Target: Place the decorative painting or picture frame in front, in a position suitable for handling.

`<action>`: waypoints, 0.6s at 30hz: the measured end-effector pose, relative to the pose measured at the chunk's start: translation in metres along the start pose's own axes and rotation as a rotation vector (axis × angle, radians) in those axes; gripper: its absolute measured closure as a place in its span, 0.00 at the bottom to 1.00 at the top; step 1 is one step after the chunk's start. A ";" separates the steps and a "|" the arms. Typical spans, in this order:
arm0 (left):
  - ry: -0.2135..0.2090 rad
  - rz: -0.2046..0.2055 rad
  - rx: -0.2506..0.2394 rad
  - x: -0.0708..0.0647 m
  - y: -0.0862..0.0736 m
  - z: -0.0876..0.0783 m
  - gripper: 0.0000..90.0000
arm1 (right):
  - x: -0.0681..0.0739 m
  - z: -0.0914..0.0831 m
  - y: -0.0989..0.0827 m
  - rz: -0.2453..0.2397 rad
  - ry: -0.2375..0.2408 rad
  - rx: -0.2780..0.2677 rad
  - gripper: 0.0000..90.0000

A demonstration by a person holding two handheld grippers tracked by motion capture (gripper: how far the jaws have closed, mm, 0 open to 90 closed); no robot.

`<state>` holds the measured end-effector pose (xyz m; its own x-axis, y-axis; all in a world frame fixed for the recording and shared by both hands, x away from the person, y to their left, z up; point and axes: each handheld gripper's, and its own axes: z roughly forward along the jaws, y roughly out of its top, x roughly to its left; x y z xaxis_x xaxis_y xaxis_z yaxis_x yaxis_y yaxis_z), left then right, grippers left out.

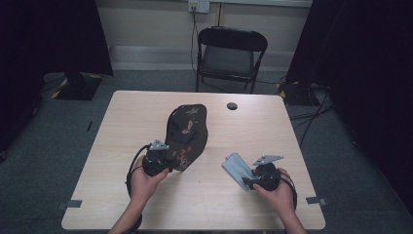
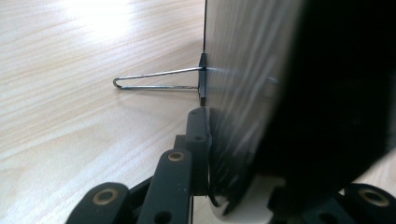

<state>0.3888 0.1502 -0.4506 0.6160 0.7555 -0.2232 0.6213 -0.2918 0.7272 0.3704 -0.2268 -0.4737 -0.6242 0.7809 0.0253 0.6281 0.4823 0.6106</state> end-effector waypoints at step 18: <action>-0.008 -0.019 -0.020 0.010 -0.011 -0.013 0.65 | 0.007 0.003 0.005 0.032 0.004 0.044 0.88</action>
<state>0.3817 0.1683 -0.4522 0.6078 0.7562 -0.2425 0.6235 -0.2654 0.7354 0.3708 -0.2182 -0.4726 -0.6051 0.7948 0.0476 0.6678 0.4740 0.5738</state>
